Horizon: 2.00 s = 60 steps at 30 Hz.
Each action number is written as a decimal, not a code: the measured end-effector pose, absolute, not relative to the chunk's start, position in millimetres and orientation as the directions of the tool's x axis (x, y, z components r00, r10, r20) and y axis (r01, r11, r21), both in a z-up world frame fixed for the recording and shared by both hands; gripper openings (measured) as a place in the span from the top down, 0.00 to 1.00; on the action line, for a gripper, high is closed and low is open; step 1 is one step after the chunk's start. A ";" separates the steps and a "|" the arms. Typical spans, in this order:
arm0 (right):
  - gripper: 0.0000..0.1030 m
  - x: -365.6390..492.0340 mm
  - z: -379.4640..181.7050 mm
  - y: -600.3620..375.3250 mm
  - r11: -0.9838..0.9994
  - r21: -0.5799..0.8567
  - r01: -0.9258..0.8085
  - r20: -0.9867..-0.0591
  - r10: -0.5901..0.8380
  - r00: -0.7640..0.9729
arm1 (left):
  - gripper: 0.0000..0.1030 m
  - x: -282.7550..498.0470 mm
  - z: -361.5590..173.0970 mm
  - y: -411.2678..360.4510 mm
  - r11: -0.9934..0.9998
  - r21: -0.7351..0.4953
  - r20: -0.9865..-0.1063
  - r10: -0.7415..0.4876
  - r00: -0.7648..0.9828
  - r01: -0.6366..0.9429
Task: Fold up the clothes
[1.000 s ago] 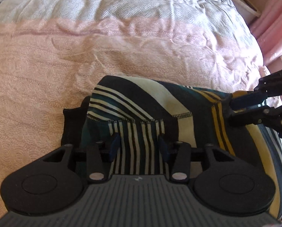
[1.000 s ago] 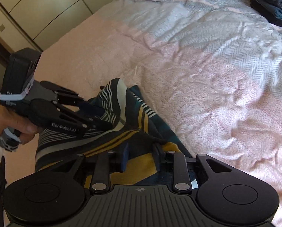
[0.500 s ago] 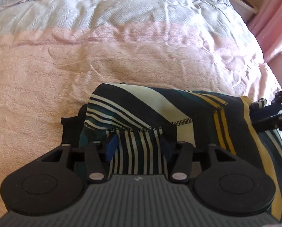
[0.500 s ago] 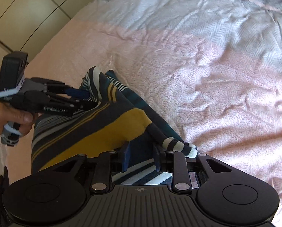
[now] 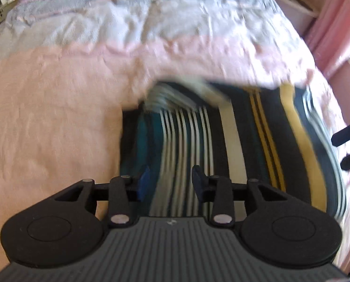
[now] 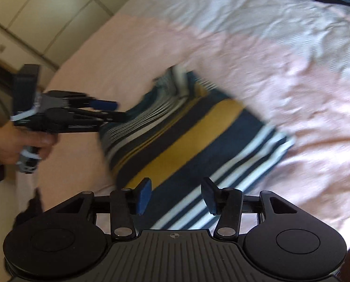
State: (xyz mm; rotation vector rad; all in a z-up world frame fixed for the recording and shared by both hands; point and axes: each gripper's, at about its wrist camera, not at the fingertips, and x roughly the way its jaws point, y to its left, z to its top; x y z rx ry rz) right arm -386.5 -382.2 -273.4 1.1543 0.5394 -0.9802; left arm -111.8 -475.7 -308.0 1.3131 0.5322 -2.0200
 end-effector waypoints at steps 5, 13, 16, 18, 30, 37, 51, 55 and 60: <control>0.49 -352.2 -311.6 -365.6 0.122 0.472 0.873 -0.824 -0.290 0.486 | 0.66 -104.4 -332.2 -461.9 -0.677 0.040 -0.909 -0.330 -0.255 0.735; 0.34 -318.2 -280.4 -331.8 0.290 0.257 0.922 -0.872 -0.343 0.350 | 0.49 -75.2 -289.1 -424.6 -0.852 0.226 -0.866 -0.397 -0.304 0.472; 0.33 -285.6 -276.9 -314.6 0.429 0.109 0.897 -0.878 -0.382 0.289 | 0.37 -64.4 -295.8 -388.4 -0.874 0.405 -0.826 -0.476 -0.301 0.269; 0.33 -259.8 -285.1 -302.8 0.517 -0.009 0.856 -0.875 -0.418 0.243 | 0.36 -62.0 -309.3 -367.5 -0.868 0.477 -0.811 -0.496 -0.310 0.140; 0.60 -223.2 -376.9 -285.8 0.680 -0.402 0.613 -0.818 -0.568 0.094 | 0.18 -81.9 -386.8 -326.8 -0.658 0.743 -0.636 -0.634 -0.439 -0.126; 0.76 -276.8 -300.6 -286.8 0.696 -0.368 0.616 -0.809 -0.567 0.157 | 0.51 -115.7 -354.9 -321.1 -0.670 0.726 -0.655 -0.605 -0.452 -0.156; 0.72 -337.3 -279.3 -275.2 0.673 -0.357 0.647 -0.841 -0.533 0.091 | 0.78 -162.7 -313.8 -329.8 -0.866 0.494 -0.834 -0.445 -0.326 -0.080; 0.69 -337.6 -282.7 -277.0 0.666 -0.373 0.646 -0.837 -0.542 0.077 | 0.78 -161.8 -308.0 -328.2 -0.873 0.481 -0.842 -0.437 -0.315 -0.075; 0.54 -334.5 -286.9 -273.5 0.668 -0.418 0.615 -0.826 -0.562 0.049 | 0.78 -160.2 -303.7 -325.3 -0.880 0.468 -0.852 -0.426 -0.305 -0.079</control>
